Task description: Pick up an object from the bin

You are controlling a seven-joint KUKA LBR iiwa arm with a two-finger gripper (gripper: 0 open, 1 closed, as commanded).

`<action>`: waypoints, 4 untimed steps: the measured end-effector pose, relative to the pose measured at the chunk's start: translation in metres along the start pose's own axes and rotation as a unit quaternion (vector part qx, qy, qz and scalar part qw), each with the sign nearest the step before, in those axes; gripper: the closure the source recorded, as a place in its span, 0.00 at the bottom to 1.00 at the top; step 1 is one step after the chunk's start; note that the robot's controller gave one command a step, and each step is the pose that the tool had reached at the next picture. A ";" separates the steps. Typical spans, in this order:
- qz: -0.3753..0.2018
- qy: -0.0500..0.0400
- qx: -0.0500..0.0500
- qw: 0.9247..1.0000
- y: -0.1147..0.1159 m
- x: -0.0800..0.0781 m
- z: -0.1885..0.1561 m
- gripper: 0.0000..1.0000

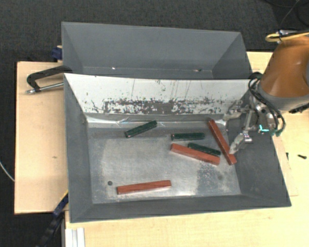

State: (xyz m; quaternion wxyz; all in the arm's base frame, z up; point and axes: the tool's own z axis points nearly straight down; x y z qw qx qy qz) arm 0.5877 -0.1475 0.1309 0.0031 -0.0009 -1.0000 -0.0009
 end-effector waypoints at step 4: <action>-0.046 -0.010 0.003 0.999 0.043 0.067 -0.139 1.00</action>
Offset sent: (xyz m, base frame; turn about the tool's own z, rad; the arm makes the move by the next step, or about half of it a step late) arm -0.0563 0.0612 -0.0609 0.1120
